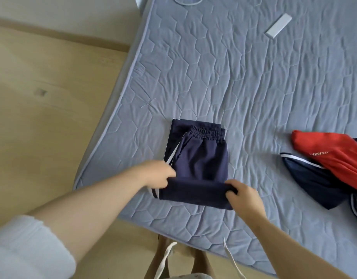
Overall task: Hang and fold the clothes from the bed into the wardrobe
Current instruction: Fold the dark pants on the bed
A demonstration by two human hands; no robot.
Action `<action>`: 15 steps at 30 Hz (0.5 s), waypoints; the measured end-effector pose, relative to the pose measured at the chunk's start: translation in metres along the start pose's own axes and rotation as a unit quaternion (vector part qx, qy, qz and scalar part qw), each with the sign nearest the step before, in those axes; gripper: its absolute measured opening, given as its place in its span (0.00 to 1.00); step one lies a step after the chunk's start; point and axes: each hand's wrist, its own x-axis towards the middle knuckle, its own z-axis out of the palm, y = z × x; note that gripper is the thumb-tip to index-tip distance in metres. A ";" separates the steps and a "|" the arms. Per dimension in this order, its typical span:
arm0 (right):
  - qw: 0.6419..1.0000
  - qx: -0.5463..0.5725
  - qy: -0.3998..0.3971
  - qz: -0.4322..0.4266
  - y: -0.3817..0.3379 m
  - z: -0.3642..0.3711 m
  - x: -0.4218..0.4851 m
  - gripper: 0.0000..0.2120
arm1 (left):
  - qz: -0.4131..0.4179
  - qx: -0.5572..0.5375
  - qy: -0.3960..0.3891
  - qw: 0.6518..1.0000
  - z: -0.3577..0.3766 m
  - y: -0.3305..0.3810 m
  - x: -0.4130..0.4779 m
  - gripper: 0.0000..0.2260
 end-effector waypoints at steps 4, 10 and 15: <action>0.991 0.055 0.119 -0.028 -0.027 -0.028 0.035 0.15 | -0.036 0.047 0.188 0.980 -0.049 -0.020 0.017 0.12; 0.967 -0.003 0.248 -0.053 -0.060 -0.053 0.100 0.21 | -0.015 -0.017 0.513 0.858 -0.080 -0.037 0.049 0.18; 0.983 -0.006 0.181 0.012 -0.052 -0.043 0.126 0.28 | -0.236 -0.144 0.342 0.898 -0.067 -0.030 0.086 0.31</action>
